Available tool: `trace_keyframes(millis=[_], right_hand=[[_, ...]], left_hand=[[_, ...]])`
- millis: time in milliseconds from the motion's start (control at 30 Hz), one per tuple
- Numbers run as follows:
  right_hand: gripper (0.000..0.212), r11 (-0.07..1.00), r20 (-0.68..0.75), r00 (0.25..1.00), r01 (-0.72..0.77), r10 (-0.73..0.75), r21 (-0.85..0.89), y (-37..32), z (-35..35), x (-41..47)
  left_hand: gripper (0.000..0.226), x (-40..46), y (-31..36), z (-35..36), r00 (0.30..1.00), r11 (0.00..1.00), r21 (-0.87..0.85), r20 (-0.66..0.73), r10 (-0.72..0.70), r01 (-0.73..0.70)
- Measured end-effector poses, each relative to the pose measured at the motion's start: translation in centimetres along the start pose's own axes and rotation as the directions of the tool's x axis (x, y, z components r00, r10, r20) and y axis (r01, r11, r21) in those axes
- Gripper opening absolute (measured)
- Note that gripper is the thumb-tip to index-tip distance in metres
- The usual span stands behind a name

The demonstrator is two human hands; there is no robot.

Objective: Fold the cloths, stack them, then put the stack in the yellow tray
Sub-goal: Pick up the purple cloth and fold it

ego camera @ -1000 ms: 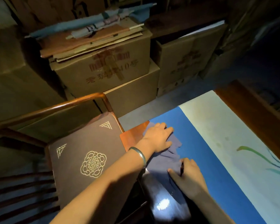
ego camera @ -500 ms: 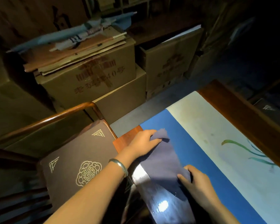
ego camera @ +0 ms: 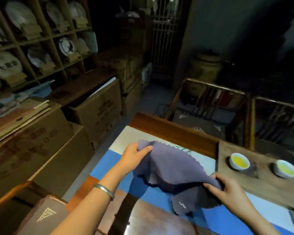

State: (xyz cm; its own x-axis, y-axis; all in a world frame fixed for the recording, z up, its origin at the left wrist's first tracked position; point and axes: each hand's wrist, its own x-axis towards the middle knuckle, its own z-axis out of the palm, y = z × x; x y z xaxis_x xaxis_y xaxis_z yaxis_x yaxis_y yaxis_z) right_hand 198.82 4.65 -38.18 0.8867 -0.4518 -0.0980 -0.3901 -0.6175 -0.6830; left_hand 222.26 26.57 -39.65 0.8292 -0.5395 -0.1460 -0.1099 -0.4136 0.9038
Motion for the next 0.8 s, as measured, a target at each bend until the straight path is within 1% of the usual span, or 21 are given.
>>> trace_keyframes(millis=[100, 167, 200, 267, 333, 367, 400, 467, 533, 567, 667, 700, 800], right_hand=[[0.020, 0.999, -0.163, 0.985, -0.049, 0.049, 0.003, 2.3, -5.9, -4.1], [0.025, 0.997, -0.240, 0.967, -0.082, 0.082, 0.011, 4.4, -9.5, -7.2], [0.028, 0.994, -0.278, 0.955, -0.105, 0.103, 0.010, 5.6, -11.1, -8.6], [0.032, 0.989, -0.368, 0.919, -0.148, 0.139, 0.005, 8.1, -14.2, -11.3], [0.035, 0.987, -0.449, 0.880, -0.158, 0.153, 0.026, 10.8, -16.7, -13.6], [0.035, 0.987, -0.478, 0.864, -0.160, 0.157, 0.034, 12.3, -17.9, -14.7], [0.033, 0.986, -0.501, 0.851, -0.160, 0.160, 0.043, 13.7, -18.8, -15.6], [0.025, 0.985, -0.527, 0.833, -0.155, 0.170, 0.073, 16.8, -20.8, -17.4], [0.022, 0.984, -0.528, 0.830, -0.145, 0.179, 0.106, 19.8, -22.6, -18.9], [0.024, 0.984, -0.527, 0.831, -0.134, 0.177, 0.118, 21.3, -23.4, -19.6], [0.031, 0.984, -0.524, 0.836, -0.108, 0.166, 0.139, 25.2, -25.6, -21.2], [0.031, 0.984, -0.519, 0.839, -0.100, 0.163, 0.148, 26.3, -26.3, -21.6], [0.028, 0.975, -0.498, 0.851, -0.071, 0.168, 0.209, 29.2, -28.0, -22.6]], left_hand=[[0.040, 0.5, 4.9, 4.5, 0.998, 0.996, -0.087, 0.054, 0.035, -0.030], [0.039, 0.4, 8.1, 7.8, 0.990, 0.992, -0.108, 0.115, 0.079, -0.066], [0.035, 0.3, 9.5, 9.7, 0.984, 0.990, -0.109, 0.146, 0.100, -0.084], [0.017, -0.3, 12.1, 13.6, 0.970, 0.987, -0.099, 0.197, 0.144, -0.126], [0.007, -1.1, 14.4, 17.5, 0.952, 0.981, -0.092, 0.239, 0.190, -0.173], [0.004, -1.6, 15.3, 19.3, 0.940, 0.973, -0.099, 0.254, 0.227, -0.208], [0.007, -2.1, 16.2, 21.1, 0.928, 0.965, -0.114, 0.267, 0.260, -0.238], [0.009, -3.0, 17.4, 24.7, 0.914, 0.957, -0.135, 0.287, 0.287, -0.258], [0.006, -3.7, 18.1, 28.4, 0.920, 0.959, -0.143, 0.280, 0.275, -0.244], [0.011, -4.1, 18.2, 30.0, 0.929, 0.963, -0.149, 0.263, 0.259, -0.226], [0.038, -5.1, 18.1, 34.1, 0.952, 0.969, -0.183, 0.229, 0.205, -0.165], [0.040, -5.4, 18.0, 35.1, 0.957, 0.969, -0.204, 0.222, 0.186, -0.141], [0.017, -6.3, 17.4, 37.2, 0.968, 0.959, -0.277, 0.219, 0.124, -0.060]])
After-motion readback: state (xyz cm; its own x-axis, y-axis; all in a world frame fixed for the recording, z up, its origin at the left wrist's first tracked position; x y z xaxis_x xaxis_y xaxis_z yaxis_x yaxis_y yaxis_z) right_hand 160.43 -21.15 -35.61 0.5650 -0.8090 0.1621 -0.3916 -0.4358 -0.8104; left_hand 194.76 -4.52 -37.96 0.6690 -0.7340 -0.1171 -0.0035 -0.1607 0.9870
